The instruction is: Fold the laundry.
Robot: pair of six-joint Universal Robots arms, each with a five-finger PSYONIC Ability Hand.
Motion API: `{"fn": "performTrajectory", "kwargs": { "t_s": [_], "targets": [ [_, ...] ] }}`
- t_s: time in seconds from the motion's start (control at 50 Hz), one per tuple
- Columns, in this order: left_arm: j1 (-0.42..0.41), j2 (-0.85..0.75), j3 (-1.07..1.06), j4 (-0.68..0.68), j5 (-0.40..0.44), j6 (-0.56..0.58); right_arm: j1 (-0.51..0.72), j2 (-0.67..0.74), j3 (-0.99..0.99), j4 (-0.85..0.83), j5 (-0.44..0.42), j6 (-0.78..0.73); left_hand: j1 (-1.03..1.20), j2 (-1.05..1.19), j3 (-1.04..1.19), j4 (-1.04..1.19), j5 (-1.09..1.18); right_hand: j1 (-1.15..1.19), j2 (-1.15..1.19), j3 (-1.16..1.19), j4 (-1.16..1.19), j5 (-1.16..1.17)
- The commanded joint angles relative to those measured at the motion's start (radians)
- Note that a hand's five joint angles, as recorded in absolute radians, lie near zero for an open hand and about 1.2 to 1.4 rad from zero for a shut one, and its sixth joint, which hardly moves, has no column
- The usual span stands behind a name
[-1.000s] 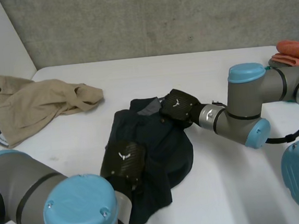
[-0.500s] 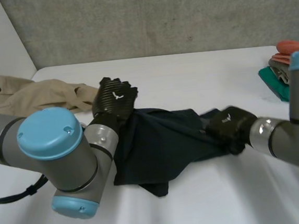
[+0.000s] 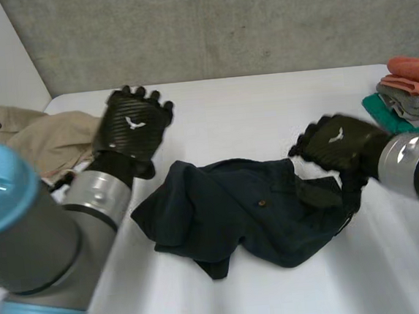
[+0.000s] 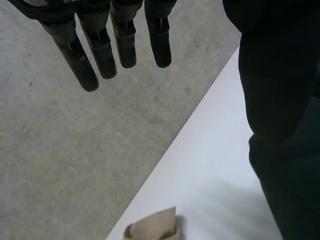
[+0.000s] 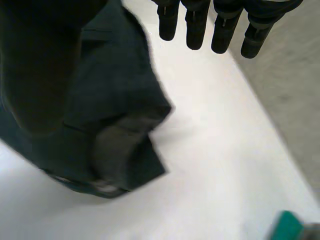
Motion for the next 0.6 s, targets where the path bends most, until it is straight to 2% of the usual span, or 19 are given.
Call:
{"fn": "performTrajectory", "kwargs": {
  "t_s": [0.02,0.12,0.14,0.22,0.3,0.44,0.5,0.52,0.54,0.58,0.6],
  "targets": [
    [0.054,0.050,0.053,-0.181,0.022,-0.081,-0.019,0.039,-0.161,-0.053,-0.005,0.040,-0.030,0.002,0.001,0.005,0.016,-0.051,-0.037,-0.037,-0.035,-0.042],
    [0.079,0.018,0.108,-0.292,-0.001,-0.273,-0.014,0.249,-0.321,-0.102,-0.058,0.156,-0.024,0.008,0.007,0.011,0.022,-0.051,-0.037,-0.037,-0.035,-0.042],
    [0.084,-0.004,0.127,-0.331,-0.007,-0.348,-0.011,0.314,-0.370,-0.096,-0.077,0.188,-0.021,0.011,0.010,0.014,0.025,-0.051,-0.037,-0.037,-0.035,-0.042],
    [0.091,-0.070,0.160,-0.416,-0.005,-0.500,-0.004,0.457,-0.467,-0.087,-0.094,0.277,-0.012,0.020,0.019,0.023,0.034,-0.051,-0.037,-0.037,-0.035,-0.042],
    [0.096,-0.143,0.177,-0.458,0.006,-0.548,0.006,0.557,-0.520,-0.074,-0.117,0.362,-0.006,0.026,0.025,0.029,0.040,-0.051,-0.037,-0.037,-0.035,-0.042],
    [0.091,-0.280,0.223,-0.475,0.015,-0.543,0.009,0.657,-0.541,-0.031,-0.163,0.434,0.011,0.043,0.042,0.046,0.058,-0.051,-0.037,-0.037,-0.035,-0.042],
    [0.097,-0.332,0.268,-0.484,0.024,-0.528,0.018,0.689,-0.544,-0.025,-0.171,0.452,0.091,0.122,0.121,0.126,0.137,0.093,0.108,0.108,0.110,0.103],
    [0.097,-0.346,0.283,-0.485,0.024,-0.522,0.024,0.702,-0.554,-0.025,-0.173,0.459,0.140,0.172,0.171,0.175,0.186,0.257,0.272,0.271,0.273,0.266],
    [0.099,-0.376,0.315,-0.485,0.024,-0.508,0.025,0.708,-0.562,-0.025,-0.173,0.462,0.341,0.373,0.372,0.376,0.387,0.369,0.384,0.383,0.385,0.378],
    [0.099,-0.404,0.349,-0.484,0.024,-0.488,0.027,0.719,-0.576,-0.027,-0.173,0.466,0.580,0.612,0.611,0.615,0.626,0.615,0.630,0.630,0.632,0.625],
    [0.097,-0.419,0.368,-0.484,0.022,-0.478,0.027,0.726,-0.591,-0.028,-0.176,0.469,0.709,0.741,0.740,0.744,0.755,0.895,0.910,0.910,0.912,0.905]
  ]
}}
